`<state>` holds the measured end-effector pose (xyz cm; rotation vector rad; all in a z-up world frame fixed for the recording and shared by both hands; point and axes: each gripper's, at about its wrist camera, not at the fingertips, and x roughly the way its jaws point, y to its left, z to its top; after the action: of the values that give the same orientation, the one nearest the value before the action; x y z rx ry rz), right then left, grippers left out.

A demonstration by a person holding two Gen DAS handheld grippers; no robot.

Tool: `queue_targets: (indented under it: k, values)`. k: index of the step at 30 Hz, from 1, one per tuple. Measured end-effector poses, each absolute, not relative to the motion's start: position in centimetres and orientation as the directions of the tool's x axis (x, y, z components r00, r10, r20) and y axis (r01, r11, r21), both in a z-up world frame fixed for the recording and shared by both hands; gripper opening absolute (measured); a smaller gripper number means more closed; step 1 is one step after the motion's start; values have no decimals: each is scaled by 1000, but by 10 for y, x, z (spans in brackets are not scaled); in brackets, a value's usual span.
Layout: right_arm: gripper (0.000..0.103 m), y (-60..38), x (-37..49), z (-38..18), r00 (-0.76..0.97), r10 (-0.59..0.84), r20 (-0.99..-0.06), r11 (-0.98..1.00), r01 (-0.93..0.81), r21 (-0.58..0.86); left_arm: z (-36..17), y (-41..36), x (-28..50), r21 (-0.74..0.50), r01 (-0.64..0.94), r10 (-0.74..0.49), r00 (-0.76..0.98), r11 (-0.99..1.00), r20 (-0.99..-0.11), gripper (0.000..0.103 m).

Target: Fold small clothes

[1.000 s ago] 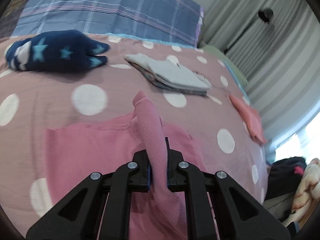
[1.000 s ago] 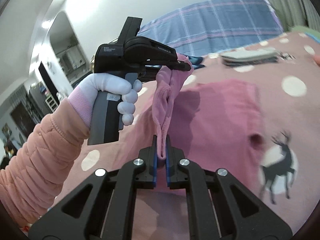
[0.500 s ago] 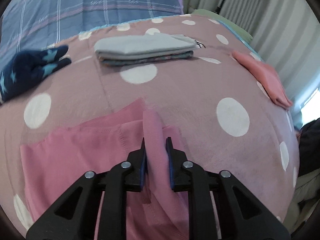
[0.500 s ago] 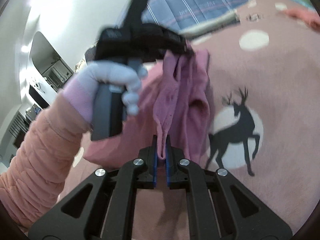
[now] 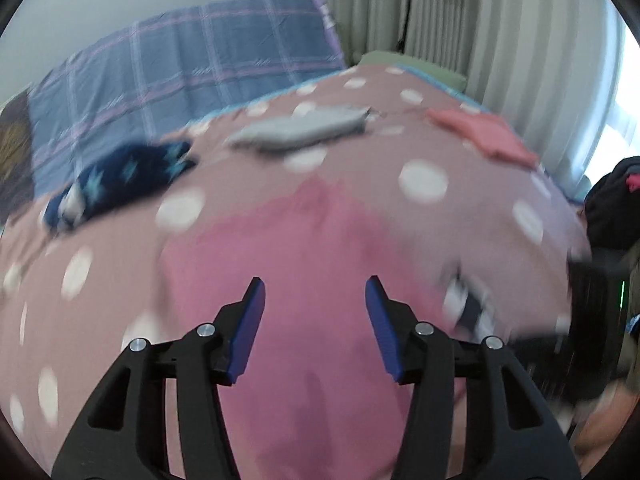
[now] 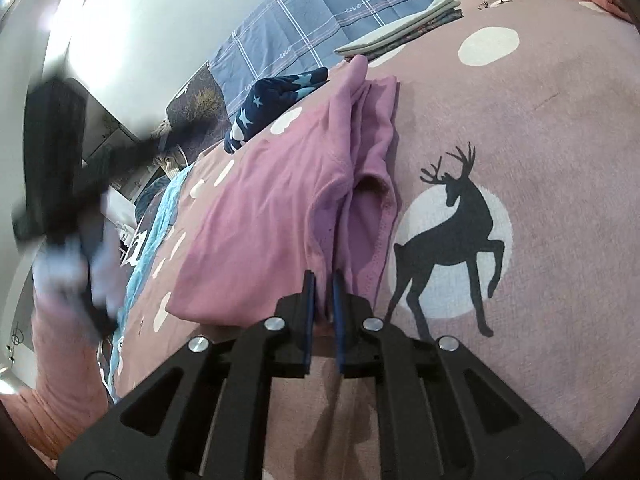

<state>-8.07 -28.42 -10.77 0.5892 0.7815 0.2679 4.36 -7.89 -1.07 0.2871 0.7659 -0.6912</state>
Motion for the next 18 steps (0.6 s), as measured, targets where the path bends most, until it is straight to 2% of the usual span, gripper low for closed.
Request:
queue_targets:
  k: [4, 6, 8, 11, 15, 18]
  values:
    - [15, -284, -74, -106, 665, 448, -598, 813, -25, 581, -48, -33, 23, 2, 603, -391, 519, 798, -760, 53]
    - [20, -277, -67, -105, 645, 464, -607, 817, -46, 575, -64, -16, 21, -51, 580, -401, 494, 813, -772, 53]
    - [4, -276, -63, -102, 656, 428, -621, 835, -24, 550, -72, -9, 22, -83, 561, -413, 491, 823, -767, 55]
    - [4, -287, -71, -89, 704, 389, -594, 831, 9, 556, -71, -12, 17, -84, 560, -421, 507, 824, -752, 55]
    - [6, -287, -75, -103, 660, 339, -671, 867, 57, 494, -70, -11, 3, -89, 577, -444, 511, 812, -736, 55]
    - [12, -287, -82, -105, 660, 340, -670, 871, 49, 489, -70, -3, -8, -111, 587, -470, 505, 802, -724, 56]
